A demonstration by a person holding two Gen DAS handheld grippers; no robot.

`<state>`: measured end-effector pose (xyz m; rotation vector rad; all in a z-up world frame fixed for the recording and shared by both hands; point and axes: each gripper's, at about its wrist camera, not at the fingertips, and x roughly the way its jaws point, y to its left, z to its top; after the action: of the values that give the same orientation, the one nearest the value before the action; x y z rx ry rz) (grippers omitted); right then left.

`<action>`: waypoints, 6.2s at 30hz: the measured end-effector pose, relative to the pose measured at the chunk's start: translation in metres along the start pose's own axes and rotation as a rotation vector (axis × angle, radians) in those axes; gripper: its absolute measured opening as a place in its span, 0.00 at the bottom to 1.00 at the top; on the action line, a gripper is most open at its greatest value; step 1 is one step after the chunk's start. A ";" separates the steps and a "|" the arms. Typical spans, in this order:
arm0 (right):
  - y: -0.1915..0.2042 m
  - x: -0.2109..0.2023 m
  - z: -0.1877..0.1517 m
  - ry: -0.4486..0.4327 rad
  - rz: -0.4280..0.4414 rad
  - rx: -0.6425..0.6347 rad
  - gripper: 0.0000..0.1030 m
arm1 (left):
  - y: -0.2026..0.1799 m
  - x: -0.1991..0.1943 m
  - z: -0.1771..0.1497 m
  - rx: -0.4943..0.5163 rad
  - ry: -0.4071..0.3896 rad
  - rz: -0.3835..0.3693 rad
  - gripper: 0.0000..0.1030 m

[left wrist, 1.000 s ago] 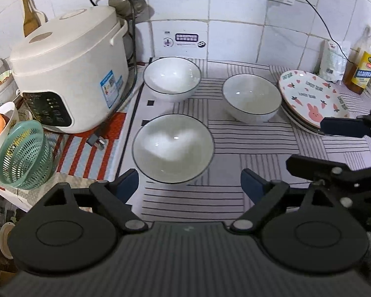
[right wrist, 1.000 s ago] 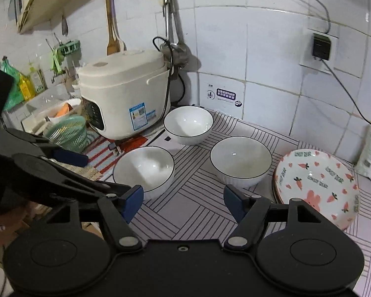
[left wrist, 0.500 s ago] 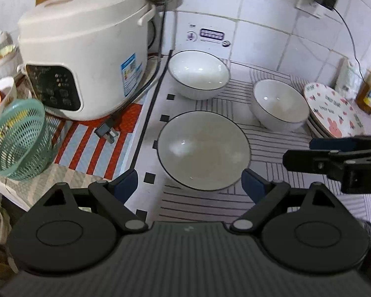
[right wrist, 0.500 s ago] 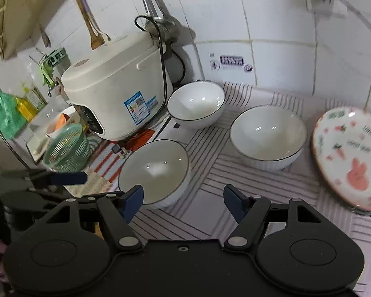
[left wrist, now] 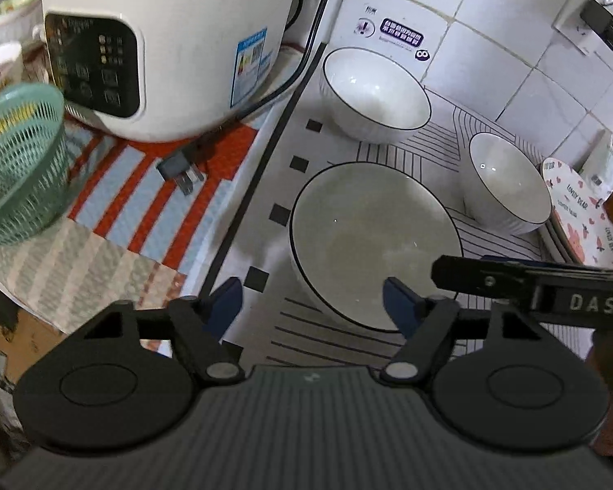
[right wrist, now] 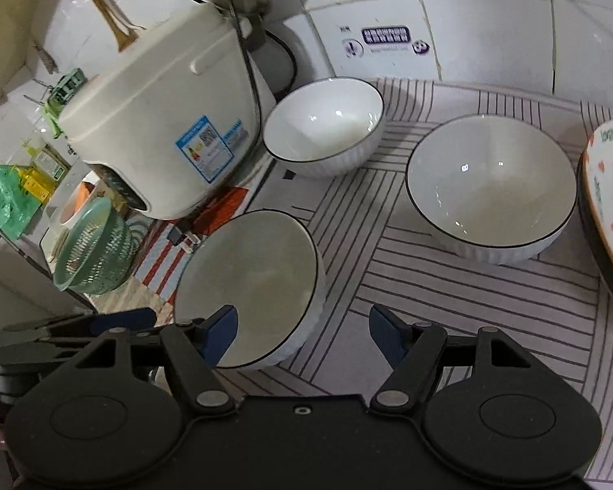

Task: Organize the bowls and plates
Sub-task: 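Close both grippers on that bowl's rim, then lift the bowl with both grippers and carry it over the placed bowl, then lower the held bowl into the placed bowl and open both grippers, then move both grippers to the white bowl beside the rice cooker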

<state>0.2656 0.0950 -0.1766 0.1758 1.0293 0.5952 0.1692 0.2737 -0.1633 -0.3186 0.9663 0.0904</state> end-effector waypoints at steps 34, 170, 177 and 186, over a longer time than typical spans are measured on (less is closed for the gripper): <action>-0.004 0.014 -0.001 0.039 -0.006 0.057 0.20 | -0.022 -0.001 -0.003 -0.013 0.070 -0.010 0.20; 0.007 -0.116 0.004 -0.303 -0.056 -0.439 0.71 | -0.077 -0.057 0.043 0.235 -0.166 -0.044 0.57; 0.005 -0.080 0.017 -0.297 -0.056 -0.448 0.71 | -0.054 -0.038 0.057 0.177 -0.184 -0.026 0.68; -0.010 -0.046 0.070 -0.268 0.004 -0.369 0.71 | -0.019 0.003 0.073 0.014 -0.291 -0.018 0.78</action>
<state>0.3109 0.0713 -0.1097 -0.0667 0.6471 0.7331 0.2328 0.2774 -0.1229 -0.2917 0.6759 0.1098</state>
